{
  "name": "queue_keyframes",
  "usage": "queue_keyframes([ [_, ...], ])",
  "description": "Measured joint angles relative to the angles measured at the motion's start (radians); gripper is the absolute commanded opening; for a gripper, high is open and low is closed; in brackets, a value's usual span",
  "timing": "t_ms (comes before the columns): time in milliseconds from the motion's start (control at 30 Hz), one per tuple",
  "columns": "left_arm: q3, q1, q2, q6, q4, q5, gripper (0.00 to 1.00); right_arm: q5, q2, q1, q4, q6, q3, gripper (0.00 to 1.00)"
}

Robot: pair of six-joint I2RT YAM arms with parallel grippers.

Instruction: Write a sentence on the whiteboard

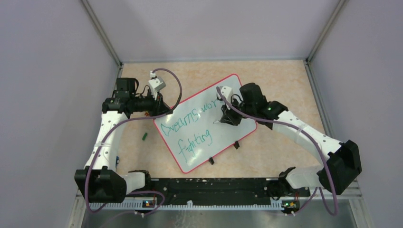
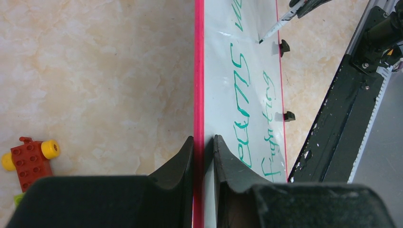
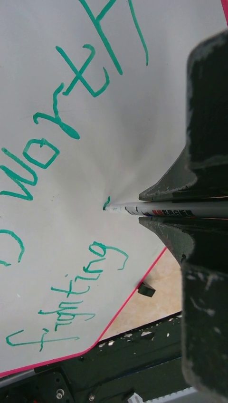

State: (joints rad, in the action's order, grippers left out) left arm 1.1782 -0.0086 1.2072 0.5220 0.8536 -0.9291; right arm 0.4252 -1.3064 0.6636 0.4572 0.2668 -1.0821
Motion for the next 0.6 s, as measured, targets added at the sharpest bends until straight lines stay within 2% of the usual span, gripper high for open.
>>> queue_keyframes([
  [600,0.000,0.000,0.000,0.000,0.000,0.000,0.00,0.012,0.038,0.004,0.019,0.019,0.126,0.00],
])
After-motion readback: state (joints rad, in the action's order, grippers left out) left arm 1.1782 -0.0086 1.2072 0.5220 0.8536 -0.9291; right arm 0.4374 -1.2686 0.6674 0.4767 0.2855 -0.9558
